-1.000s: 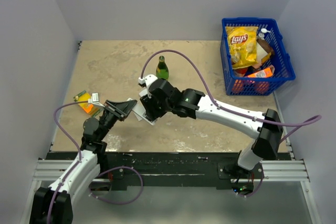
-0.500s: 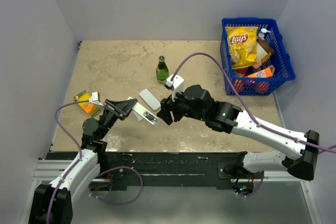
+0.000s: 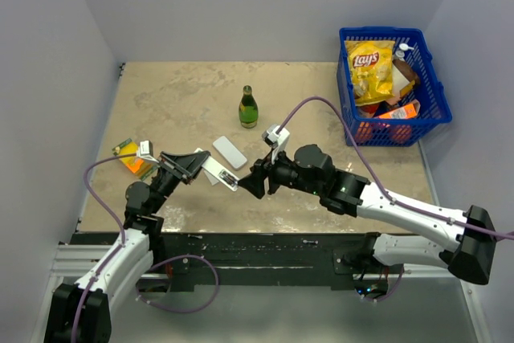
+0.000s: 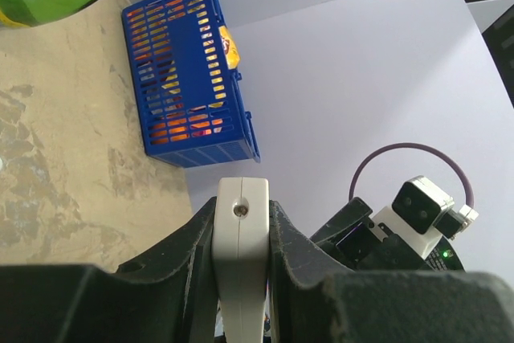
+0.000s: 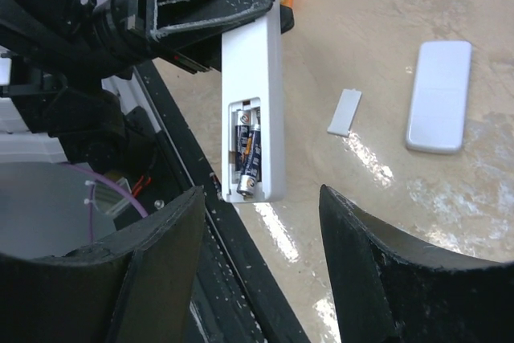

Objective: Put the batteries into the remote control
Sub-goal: Load the battery into the remote control.

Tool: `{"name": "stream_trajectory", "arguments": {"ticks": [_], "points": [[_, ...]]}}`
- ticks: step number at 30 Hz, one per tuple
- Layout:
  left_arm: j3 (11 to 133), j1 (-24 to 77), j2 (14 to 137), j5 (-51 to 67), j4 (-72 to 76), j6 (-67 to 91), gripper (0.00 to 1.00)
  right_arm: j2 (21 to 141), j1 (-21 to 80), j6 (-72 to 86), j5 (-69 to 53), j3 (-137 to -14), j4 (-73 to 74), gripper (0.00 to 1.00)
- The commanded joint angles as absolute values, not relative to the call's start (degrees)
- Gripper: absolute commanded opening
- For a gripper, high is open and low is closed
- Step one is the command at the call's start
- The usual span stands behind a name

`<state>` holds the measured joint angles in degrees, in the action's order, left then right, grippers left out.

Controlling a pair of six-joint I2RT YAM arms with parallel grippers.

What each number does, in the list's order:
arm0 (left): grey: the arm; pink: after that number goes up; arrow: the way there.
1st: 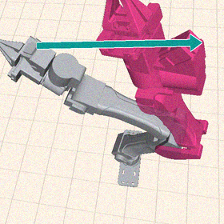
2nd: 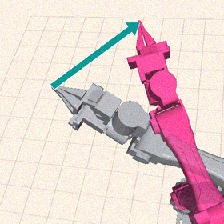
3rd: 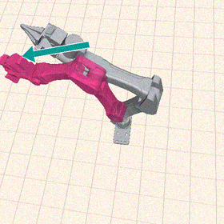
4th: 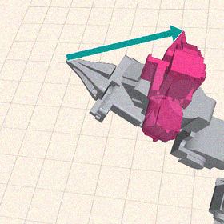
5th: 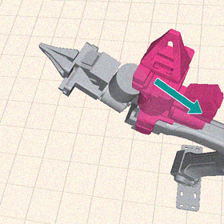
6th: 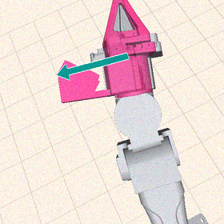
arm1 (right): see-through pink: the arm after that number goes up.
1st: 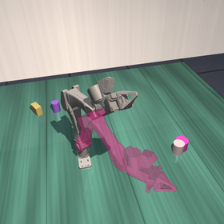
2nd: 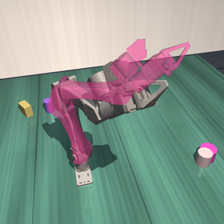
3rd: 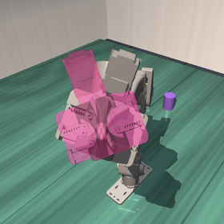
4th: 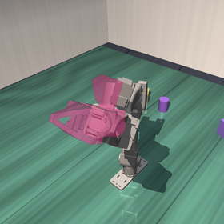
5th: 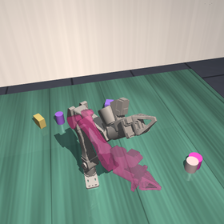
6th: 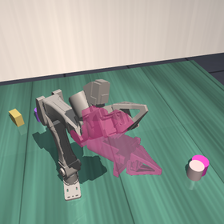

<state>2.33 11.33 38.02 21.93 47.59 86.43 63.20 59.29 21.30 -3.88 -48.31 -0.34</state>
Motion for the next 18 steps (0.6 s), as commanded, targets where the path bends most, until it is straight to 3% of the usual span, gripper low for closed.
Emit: {"name": "stream_trajectory", "arguments": {"ticks": [1,18], "points": [[0.62,11.51,37.44,22.85,52.2,88.42,0.0,63.54,59.15,23.03,-5.98,-47.37,-8.0,0.62],[0.62,11.6,36.91,23.38,53.53,90.44,0.0,64.95,58.62,21.71,-6.77,-46.85,-7.12,0.5]]}}
